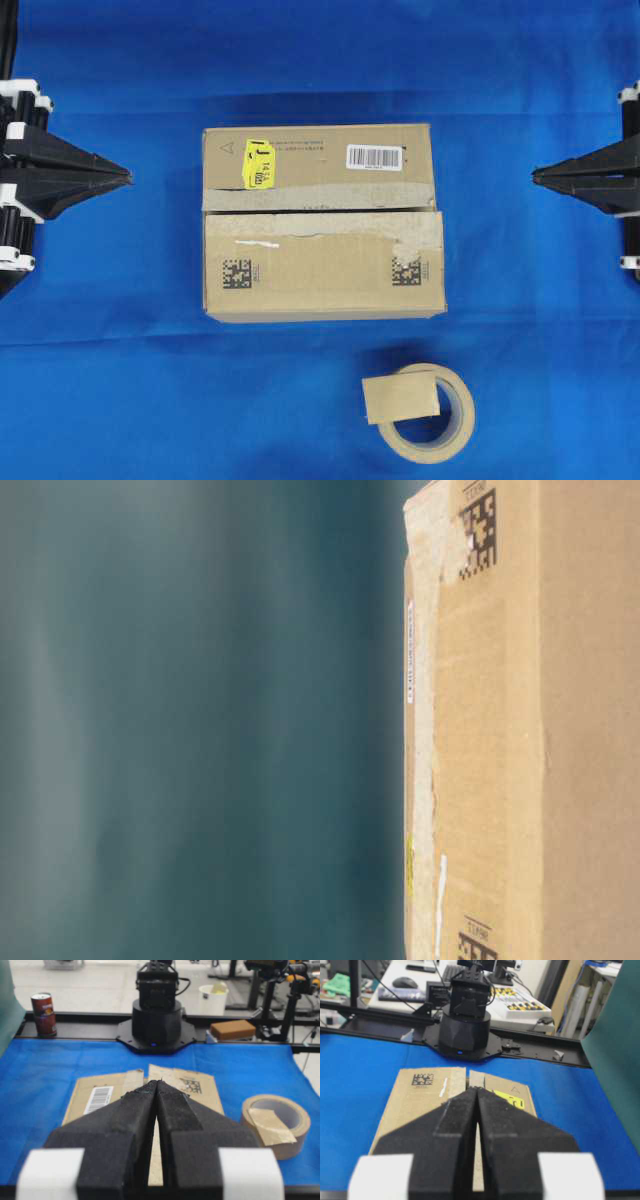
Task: Apply tape along the seams of the closed cardboard box to seal it securely.
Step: 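Move the left gripper down to the tape strip on the roll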
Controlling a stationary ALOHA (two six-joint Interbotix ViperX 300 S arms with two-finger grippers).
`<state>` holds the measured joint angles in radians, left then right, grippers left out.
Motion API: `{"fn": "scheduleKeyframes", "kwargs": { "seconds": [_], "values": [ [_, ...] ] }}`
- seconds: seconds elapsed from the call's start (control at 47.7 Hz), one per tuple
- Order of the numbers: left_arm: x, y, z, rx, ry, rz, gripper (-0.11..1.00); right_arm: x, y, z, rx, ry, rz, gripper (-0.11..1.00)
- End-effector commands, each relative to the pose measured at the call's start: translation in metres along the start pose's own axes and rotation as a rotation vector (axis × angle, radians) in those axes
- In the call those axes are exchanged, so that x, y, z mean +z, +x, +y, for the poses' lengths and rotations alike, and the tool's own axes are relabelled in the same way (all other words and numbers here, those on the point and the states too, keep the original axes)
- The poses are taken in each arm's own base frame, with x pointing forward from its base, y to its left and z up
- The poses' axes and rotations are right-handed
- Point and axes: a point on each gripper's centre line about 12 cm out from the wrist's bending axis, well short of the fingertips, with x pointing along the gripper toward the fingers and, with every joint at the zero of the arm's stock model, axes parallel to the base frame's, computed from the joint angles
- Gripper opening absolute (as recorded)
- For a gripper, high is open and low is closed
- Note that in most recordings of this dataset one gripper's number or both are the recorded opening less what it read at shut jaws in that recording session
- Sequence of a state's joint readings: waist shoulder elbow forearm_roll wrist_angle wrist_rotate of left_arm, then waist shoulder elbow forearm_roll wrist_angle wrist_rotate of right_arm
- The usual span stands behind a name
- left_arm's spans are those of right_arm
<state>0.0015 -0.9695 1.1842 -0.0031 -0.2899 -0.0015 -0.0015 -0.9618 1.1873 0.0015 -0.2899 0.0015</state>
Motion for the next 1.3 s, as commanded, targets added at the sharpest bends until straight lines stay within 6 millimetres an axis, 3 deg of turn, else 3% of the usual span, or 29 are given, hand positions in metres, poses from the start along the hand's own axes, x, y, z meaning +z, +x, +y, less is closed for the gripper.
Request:
{"fn": "scheduleKeyframes", "kwargs": {
  "seconds": [0.0,0.293,0.649,0.754,0.943,1.278],
  "values": [
    [0.007,0.003,-0.001,-0.002,0.021,-0.017,0.00,0.015,0.004,0.000,-0.001,0.003,-0.038,0.00],
    [0.010,0.009,-0.030,-0.132,0.225,-0.100,0.00,0.013,0.007,0.000,-0.002,0.006,-0.008,0.00],
    [-0.017,0.037,-0.077,-0.305,0.415,-0.073,0.02,0.012,0.007,0.000,-0.002,0.006,-0.006,0.00],
    [-0.028,0.052,-0.091,-0.341,0.492,-0.057,0.21,0.010,0.009,0.000,-0.002,0.006,0.005,0.00],
    [-0.052,0.097,-0.112,-0.387,0.643,0.024,0.75,0.005,0.011,0.000,-0.002,0.007,0.025,0.00],
    [-0.111,0.168,-0.140,-0.501,0.987,0.171,0.70,0.005,0.013,-0.001,-0.004,0.009,0.028,0.00]
  ]
}}
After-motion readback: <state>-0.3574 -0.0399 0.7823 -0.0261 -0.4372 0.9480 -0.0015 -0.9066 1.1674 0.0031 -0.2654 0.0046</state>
